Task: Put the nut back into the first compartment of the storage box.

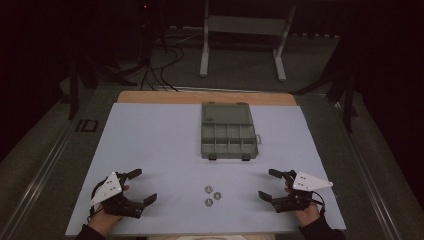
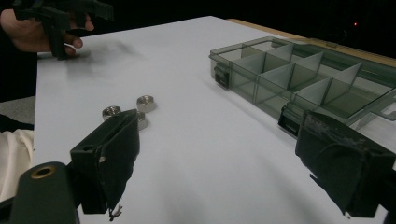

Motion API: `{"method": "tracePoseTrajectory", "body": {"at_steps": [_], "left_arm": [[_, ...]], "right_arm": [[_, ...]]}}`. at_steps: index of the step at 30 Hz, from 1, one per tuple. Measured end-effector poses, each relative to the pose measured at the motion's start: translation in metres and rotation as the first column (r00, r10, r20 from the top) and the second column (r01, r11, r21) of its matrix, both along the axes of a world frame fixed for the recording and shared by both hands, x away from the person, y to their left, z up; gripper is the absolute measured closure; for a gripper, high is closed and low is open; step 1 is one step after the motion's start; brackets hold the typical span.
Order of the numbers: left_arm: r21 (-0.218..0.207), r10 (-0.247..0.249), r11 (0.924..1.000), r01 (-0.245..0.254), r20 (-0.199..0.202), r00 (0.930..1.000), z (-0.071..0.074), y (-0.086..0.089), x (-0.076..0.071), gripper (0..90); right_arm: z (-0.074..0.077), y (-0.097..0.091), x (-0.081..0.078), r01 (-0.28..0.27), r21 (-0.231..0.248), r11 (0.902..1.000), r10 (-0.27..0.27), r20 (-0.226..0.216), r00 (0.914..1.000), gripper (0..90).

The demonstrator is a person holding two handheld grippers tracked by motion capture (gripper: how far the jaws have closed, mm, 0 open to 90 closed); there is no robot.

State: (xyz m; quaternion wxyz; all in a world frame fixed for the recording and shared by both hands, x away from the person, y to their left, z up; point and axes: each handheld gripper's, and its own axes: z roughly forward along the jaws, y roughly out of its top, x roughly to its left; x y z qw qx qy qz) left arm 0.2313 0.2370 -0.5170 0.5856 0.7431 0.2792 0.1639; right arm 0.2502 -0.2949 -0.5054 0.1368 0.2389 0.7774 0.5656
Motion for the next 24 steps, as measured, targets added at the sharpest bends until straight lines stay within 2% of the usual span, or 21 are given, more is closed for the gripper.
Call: {"method": "tracePoseTrajectory", "body": {"at_steps": [9, 11, 14, 15, 19, 20, 21, 24], "left_arm": [[0.006, -0.016, 0.9998, 0.016, -0.007, 0.9998, 0.001, -0.003, 0.001, 0.9], [-0.017, -0.022, 0.9996, 0.022, -0.02, 0.9996, 0.002, -0.003, 0.002, 0.9], [-0.016, -0.019, 0.9997, 0.018, -0.015, 0.9997, 0.003, -0.004, 0.001, 0.9], [-0.039, -0.025, 0.9989, 0.024, -0.024, 0.9994, 0.006, -0.005, 0.001, 0.9], [-0.046, -0.02, 0.9987, 0.02, -0.013, 0.9997, 0.017, -0.011, 0.001, 0.9], [-0.073, -0.031, 0.9969, 0.029, -0.022, 0.9993, 0.021, -0.013, 0.002, 0.9], [-0.079, -0.032, 0.9964, 0.03, -0.023, 0.9992, 0.023, -0.015, 0.002, 0.9], [-0.071, -0.041, 0.9968, 0.038, -0.036, 0.9985, 0.029, -0.021, 0.004, 0.9]], "right_arm": [[0.001, 0.001, -0.002, -0.011, 0.001, 0.9999, 0.011, -0.004, 0.9999, 13.7], [0.001, 0.001, -0.002, -0.013, 0.001, 0.9999, 0.013, -0.005, 0.9999, 13.8], [0.0, 0.002, -0.002, -0.015, -0.007, 0.9999, 0.015, -0.002, 0.9999, 13.7], [0.0, 0.002, -0.002, -0.017, -0.006, 0.9998, 0.017, -0.003, 0.9999, 13.7], [0.0, 0.002, -0.002, -0.013, -0.003, 0.9999, 0.013, -0.003, 0.9999, 13.8], [0.0, 0.002, -0.002, -0.011, -0.001, 0.9999, 0.011, -0.003, 0.9999, 13.8], [0.0, 0.002, -0.001, -0.008, -0.002, 1.0, 0.008, -0.003, 1.0, 13.7], [0.0, 0.002, -0.001, -0.003, -0.008, 1.0, 0.003, 0.0, 1.0, 13.8]]}}
